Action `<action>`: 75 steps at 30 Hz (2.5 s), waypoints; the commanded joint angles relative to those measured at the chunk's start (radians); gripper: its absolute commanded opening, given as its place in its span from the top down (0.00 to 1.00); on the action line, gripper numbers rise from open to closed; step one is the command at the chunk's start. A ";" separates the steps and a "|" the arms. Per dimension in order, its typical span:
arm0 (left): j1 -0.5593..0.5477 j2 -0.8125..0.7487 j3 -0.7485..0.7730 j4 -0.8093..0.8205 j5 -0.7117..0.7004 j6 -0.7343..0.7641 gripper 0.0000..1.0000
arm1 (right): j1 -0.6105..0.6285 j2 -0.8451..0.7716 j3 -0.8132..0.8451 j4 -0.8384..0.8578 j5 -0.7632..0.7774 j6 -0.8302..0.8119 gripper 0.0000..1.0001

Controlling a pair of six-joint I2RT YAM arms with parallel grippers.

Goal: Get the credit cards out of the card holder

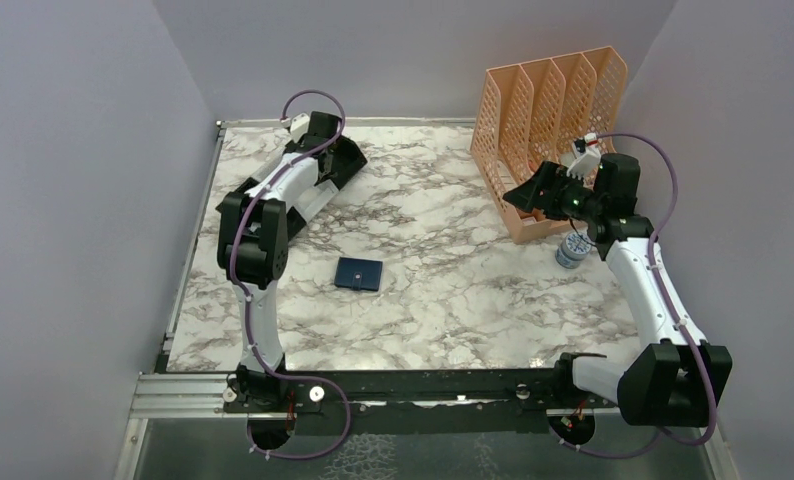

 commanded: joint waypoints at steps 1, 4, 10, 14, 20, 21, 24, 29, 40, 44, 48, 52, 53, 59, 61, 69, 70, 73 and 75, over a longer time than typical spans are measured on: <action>0.006 -0.014 -0.034 0.003 0.042 0.016 0.67 | 0.000 -0.018 -0.002 -0.004 -0.023 0.009 0.13; 0.005 -0.026 -0.065 0.005 0.064 0.017 0.70 | 0.000 -0.016 -0.006 0.001 -0.025 0.015 0.13; -0.017 -0.061 -0.134 0.016 0.102 0.013 0.70 | 0.000 -0.015 -0.026 0.015 -0.031 0.028 0.13; -0.051 -0.088 -0.184 0.028 0.118 0.012 0.70 | 0.000 -0.014 -0.035 0.017 -0.031 0.031 0.13; -0.138 -0.127 -0.266 0.049 0.120 -0.007 0.71 | 0.000 -0.016 -0.048 0.017 -0.027 0.034 0.13; -0.155 -0.132 -0.278 0.053 0.117 -0.009 0.71 | 0.000 -0.016 -0.050 0.017 -0.029 0.036 0.13; -0.204 -0.132 -0.295 0.057 0.119 -0.012 0.71 | 0.000 -0.018 -0.056 0.014 -0.032 0.032 0.13; -0.291 -0.133 -0.297 0.059 0.124 -0.029 0.72 | 0.000 -0.024 -0.070 0.006 -0.036 0.030 0.13; -0.456 -0.157 -0.359 0.069 0.108 -0.117 0.72 | 0.000 -0.046 -0.088 -0.012 -0.030 0.019 0.13; -0.501 -0.170 -0.384 0.071 0.097 -0.149 0.71 | -0.001 -0.055 -0.091 -0.020 -0.030 0.014 0.13; -0.534 -0.171 -0.386 0.069 0.093 -0.159 0.69 | 0.000 -0.065 -0.099 -0.026 -0.031 0.013 0.13; -0.557 -0.171 -0.383 0.070 0.088 -0.158 0.68 | 0.000 -0.074 -0.108 -0.029 -0.034 0.012 0.13; -0.559 -0.172 -0.384 0.069 0.088 -0.158 0.68 | 0.000 -0.073 -0.111 -0.028 -0.037 0.014 0.13; -0.575 -0.179 -0.393 0.069 0.085 -0.150 0.67 | 0.000 -0.076 -0.115 -0.032 -0.039 0.016 0.13; -0.577 -0.183 -0.391 0.069 0.088 -0.148 0.60 | 0.000 -0.077 -0.112 -0.036 -0.044 0.011 0.12; -0.580 -0.281 -0.370 0.069 0.072 -0.092 0.32 | 0.001 -0.069 -0.094 -0.051 -0.083 -0.038 0.12; -0.580 -0.301 -0.369 0.069 0.065 -0.083 0.30 | 0.001 -0.069 -0.097 -0.042 -0.089 -0.037 0.12; -0.580 -0.363 -0.371 0.072 0.034 -0.057 0.19 | 0.010 -0.055 -0.100 -0.028 -0.098 -0.029 0.12; -0.580 -0.383 -0.371 0.074 0.020 -0.035 0.15 | 0.022 -0.043 -0.105 -0.019 -0.095 -0.026 0.12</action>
